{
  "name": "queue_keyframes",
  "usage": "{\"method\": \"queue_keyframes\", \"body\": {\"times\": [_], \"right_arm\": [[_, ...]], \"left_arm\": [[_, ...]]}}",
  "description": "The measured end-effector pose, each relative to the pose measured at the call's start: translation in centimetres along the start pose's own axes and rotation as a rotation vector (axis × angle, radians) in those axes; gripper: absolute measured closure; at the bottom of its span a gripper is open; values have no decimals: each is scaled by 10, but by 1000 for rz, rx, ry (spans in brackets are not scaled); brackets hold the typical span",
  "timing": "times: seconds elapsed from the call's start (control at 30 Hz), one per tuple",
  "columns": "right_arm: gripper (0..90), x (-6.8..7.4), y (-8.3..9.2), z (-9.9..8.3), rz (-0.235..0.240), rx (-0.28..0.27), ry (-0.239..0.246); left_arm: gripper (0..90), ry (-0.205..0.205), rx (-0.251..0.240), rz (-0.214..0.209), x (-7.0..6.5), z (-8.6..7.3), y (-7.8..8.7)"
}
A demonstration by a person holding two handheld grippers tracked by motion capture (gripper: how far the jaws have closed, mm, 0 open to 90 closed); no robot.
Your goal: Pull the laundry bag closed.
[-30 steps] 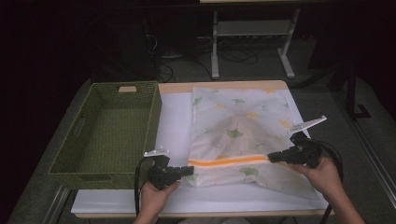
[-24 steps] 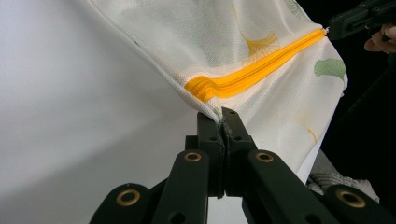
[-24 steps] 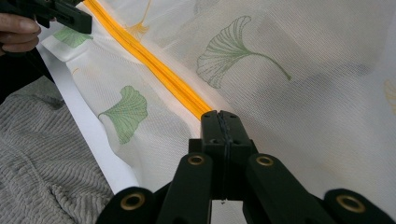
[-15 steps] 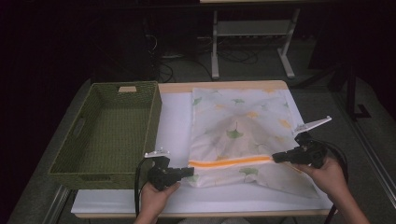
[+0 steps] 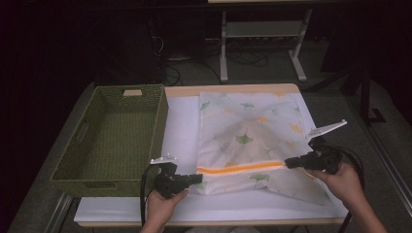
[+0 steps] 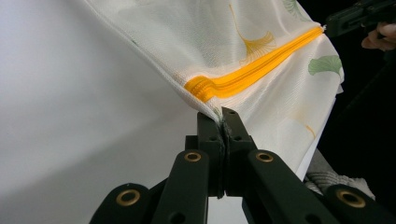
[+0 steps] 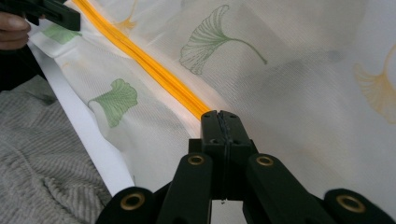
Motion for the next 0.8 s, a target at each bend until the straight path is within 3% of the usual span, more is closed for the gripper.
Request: {"method": "queue_keyframes", "body": {"times": [0.4, 0.8], "right_arm": [[899, -6, 4, -10, -3, -10, -25], [899, -14, 9, -21, -42, 6, -37]], "left_arm": [[890, -7, 10, 13, 0, -1, 0], [890, -8, 19, 22, 1, -2, -1]]}}
Point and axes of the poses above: each handheld gripper's, and its own axes: y roughly backward along the jaws, z roughly out of its top, x roughly to its left, the point moved 4 cm from there along -y, roughly forward along the jaws, and after that the axes turned 3 degrees about z, right-handed, at the moved point
